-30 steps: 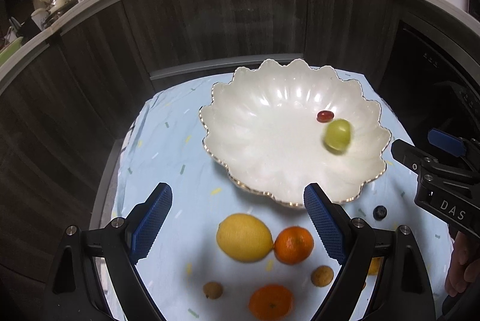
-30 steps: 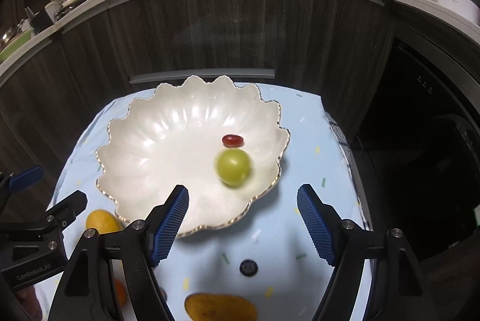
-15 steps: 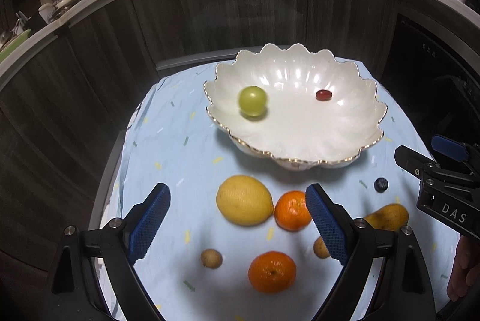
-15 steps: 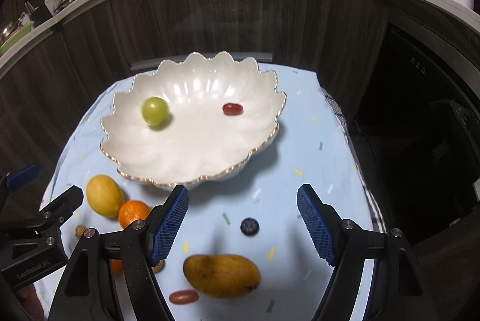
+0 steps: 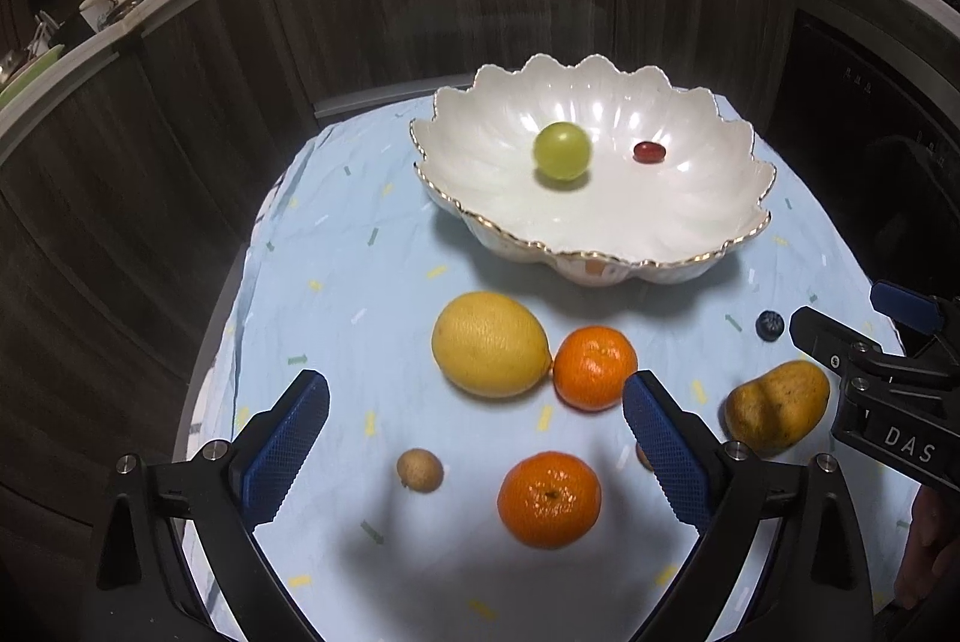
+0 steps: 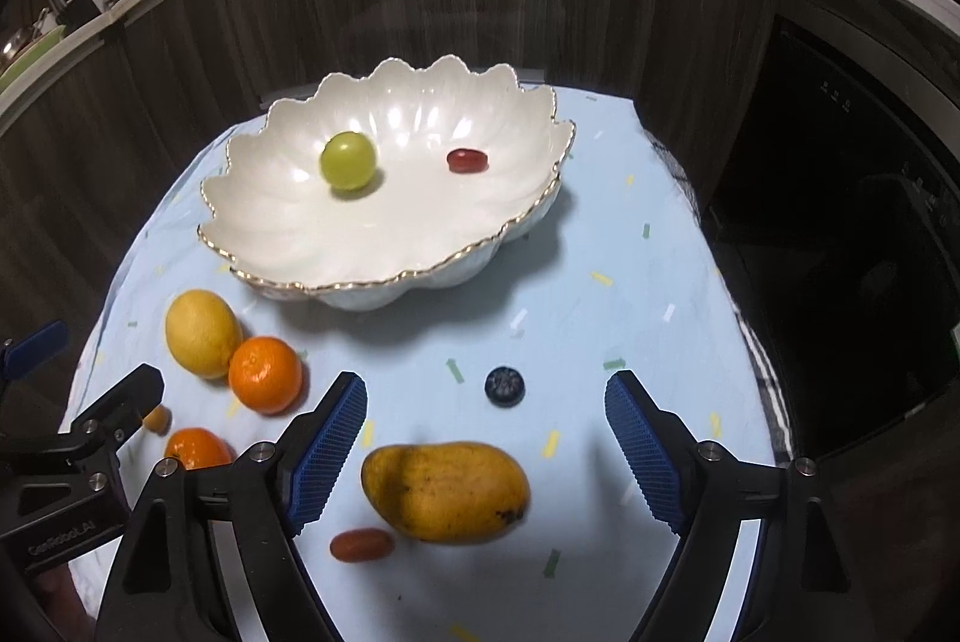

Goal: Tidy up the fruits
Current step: 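Withdraw both open tools from the bowl back toward the remaining fruits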

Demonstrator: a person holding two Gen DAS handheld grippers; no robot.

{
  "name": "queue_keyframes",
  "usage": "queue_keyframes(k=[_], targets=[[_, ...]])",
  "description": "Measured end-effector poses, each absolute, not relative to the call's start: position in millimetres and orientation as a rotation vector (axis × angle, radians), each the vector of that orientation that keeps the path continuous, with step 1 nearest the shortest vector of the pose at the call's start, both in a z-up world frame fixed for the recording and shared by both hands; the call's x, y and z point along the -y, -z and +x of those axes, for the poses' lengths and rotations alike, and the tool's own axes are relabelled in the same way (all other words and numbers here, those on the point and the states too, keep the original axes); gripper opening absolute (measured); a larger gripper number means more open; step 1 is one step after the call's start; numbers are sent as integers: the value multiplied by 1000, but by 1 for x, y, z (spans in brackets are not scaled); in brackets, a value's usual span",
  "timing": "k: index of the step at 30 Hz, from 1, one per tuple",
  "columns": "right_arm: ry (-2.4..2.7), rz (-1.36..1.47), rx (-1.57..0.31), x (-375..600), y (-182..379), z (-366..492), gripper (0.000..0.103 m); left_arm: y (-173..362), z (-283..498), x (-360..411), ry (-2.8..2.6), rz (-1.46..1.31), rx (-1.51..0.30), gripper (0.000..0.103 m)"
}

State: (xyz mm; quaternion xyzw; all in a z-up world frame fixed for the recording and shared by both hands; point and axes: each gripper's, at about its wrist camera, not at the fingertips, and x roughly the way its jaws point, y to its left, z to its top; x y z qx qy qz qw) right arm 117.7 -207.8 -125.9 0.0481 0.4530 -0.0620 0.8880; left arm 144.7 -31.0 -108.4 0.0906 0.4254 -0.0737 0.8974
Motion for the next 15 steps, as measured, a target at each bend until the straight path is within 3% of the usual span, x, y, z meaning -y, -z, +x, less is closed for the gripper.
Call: queue_keyframes(k=[15], targets=[[92,87,-988,200,139,113,84,125,138,28,155,181,-922,101]])
